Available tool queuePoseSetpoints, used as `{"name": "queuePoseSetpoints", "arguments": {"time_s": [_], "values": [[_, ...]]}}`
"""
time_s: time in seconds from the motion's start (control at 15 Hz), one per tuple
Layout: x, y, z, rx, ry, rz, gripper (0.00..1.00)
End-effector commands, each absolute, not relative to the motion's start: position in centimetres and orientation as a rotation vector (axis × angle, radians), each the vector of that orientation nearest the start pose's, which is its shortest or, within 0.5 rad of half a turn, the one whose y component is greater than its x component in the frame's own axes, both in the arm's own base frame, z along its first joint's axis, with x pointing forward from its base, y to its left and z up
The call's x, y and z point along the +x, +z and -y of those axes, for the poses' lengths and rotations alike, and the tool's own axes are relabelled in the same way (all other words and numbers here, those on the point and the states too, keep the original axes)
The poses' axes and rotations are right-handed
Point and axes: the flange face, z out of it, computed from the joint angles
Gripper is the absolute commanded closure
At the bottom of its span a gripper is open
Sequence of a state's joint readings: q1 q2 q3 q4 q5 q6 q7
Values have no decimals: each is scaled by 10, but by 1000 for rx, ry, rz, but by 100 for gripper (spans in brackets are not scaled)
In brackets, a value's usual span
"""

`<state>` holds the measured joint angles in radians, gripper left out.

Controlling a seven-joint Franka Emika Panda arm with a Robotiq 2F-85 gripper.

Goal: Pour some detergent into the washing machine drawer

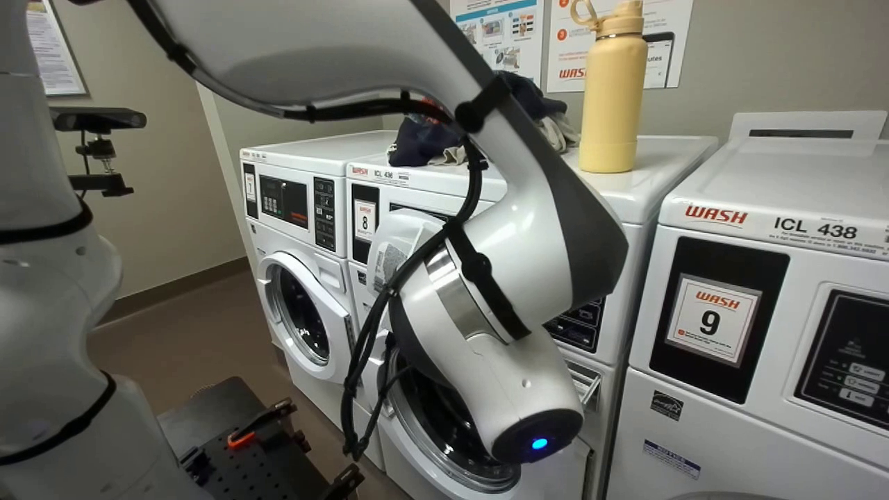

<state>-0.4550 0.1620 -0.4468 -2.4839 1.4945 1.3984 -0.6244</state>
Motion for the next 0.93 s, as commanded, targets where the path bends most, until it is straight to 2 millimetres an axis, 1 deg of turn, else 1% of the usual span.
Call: {"name": "queuePoseSetpoints", "arguments": {"time_s": [0.0,0.33,0.87], "values": [[343,273,247,-1171,-207,-816,94],[345,271,239,-1142,-172,-767,94],[347,276,242,-1140,-166,-738,94]]}}
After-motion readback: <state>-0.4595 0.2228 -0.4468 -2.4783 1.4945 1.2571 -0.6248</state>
